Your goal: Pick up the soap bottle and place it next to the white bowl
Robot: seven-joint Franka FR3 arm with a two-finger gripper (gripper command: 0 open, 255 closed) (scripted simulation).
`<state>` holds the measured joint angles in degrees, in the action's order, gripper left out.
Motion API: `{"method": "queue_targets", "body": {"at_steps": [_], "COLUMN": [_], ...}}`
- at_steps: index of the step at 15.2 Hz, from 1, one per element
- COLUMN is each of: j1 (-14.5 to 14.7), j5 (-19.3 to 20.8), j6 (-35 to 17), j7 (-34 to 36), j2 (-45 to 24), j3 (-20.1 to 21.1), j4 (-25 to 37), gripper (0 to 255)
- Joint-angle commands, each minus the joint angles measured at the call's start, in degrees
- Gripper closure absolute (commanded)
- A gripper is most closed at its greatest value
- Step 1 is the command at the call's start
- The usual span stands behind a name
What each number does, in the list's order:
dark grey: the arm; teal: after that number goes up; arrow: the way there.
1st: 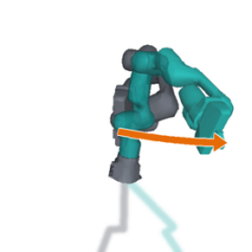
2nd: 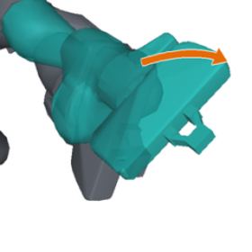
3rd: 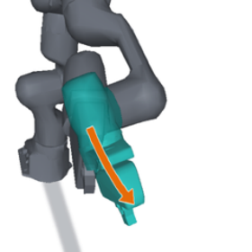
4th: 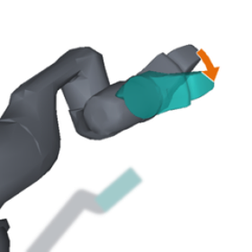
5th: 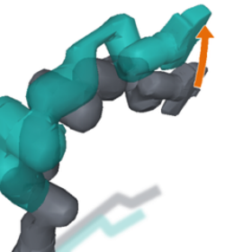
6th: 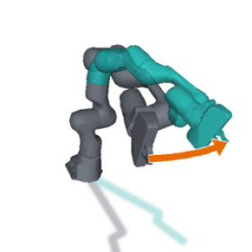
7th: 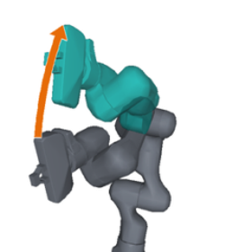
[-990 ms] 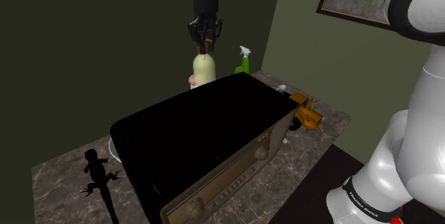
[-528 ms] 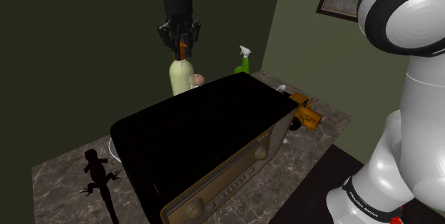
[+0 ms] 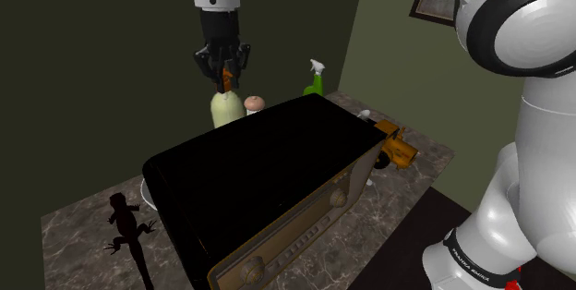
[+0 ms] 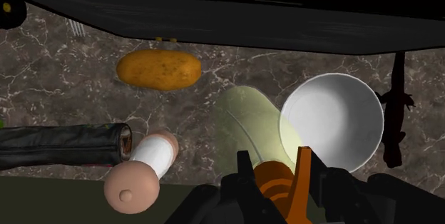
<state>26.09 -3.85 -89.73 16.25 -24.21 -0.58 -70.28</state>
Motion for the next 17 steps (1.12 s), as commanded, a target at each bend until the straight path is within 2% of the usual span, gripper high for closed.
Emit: {"method": "queue_targets", "body": {"at_steps": [1, 17], "j1": [0.10, 0.22], "j5": [0.00, -0.12], "j6": [-2.01, -14.25], "j7": [-0.02, -0.72], "j2": [0.60, 0.45], "j3": [0.02, 0.04], "j4": [-2.55, -14.66], "gripper": [255, 255]}}
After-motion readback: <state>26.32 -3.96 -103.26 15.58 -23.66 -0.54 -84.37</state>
